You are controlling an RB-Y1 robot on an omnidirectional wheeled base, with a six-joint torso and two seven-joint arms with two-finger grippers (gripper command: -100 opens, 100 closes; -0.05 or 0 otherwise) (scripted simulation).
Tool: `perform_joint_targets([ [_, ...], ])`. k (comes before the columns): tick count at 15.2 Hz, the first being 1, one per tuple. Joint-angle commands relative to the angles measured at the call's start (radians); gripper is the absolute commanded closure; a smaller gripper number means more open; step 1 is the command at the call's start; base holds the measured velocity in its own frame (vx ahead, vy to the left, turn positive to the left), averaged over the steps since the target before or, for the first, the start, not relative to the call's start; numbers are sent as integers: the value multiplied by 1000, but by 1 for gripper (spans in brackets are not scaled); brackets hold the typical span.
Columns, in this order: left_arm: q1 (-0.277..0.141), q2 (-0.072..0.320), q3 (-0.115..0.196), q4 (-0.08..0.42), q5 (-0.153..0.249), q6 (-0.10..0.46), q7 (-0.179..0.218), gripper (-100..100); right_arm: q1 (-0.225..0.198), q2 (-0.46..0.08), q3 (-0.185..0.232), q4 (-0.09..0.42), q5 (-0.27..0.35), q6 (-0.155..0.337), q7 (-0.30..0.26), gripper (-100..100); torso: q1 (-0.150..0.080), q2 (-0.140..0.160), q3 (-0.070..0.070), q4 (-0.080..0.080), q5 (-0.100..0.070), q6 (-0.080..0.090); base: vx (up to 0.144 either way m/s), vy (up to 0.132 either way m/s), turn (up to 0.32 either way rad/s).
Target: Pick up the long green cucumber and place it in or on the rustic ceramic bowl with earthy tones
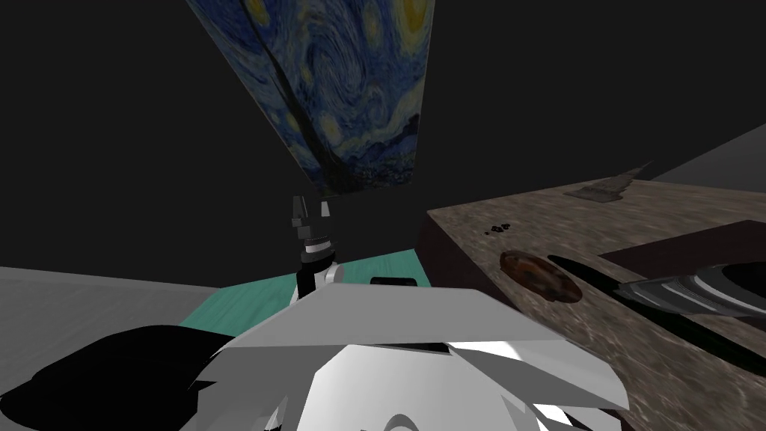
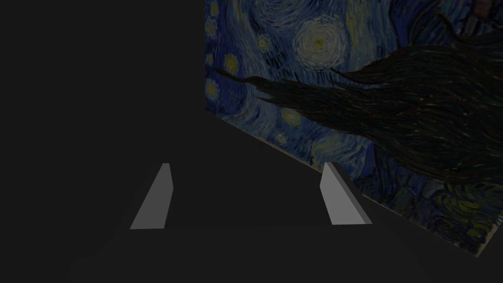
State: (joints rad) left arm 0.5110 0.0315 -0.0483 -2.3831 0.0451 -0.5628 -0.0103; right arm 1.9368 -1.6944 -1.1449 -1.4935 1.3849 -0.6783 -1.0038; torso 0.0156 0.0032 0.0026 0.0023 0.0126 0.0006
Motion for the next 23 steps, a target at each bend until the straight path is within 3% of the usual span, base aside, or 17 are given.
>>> perform_joint_targets([
  [1,0,0,0,0,0,0,0,0,4,-8,-9,-1,9,-6,-35,100,0,0,0,0,0,0,-5,20,20],
  [4,0,0,0,0,0,0,0,0,20,-39,-62,2,45,-40,-107,100,0,0,0,0,0,0,-10,30,28],
  [13,0,0,0,0,0,0,0,0,43,-96,-156,4,111,-105,-290,100,2,1,1,1,2,1,-9,34,17],
  [19,0,0,0,0,0,0,0,0,52,-125,-199,0,142,-135,-370,100,3,2,1,1,3,1,-5,32,-4],
  [20,0,0,0,0,0,0,0,0,50,-120,-192,3,135,-130,-353,100,3,2,1,1,3,2,0,18,0],
  [21,0,0,0,0,0,0,0,0,50,-120,-193,1,137,-131,-358,-100,3,2,2,1,3,2,0,7,1],
  [23,0,0,0,0,0,0,0,0,50,-121,-193,1,137,-132,-359,-100,1,2,2,1,3,2,0,0,0],
])
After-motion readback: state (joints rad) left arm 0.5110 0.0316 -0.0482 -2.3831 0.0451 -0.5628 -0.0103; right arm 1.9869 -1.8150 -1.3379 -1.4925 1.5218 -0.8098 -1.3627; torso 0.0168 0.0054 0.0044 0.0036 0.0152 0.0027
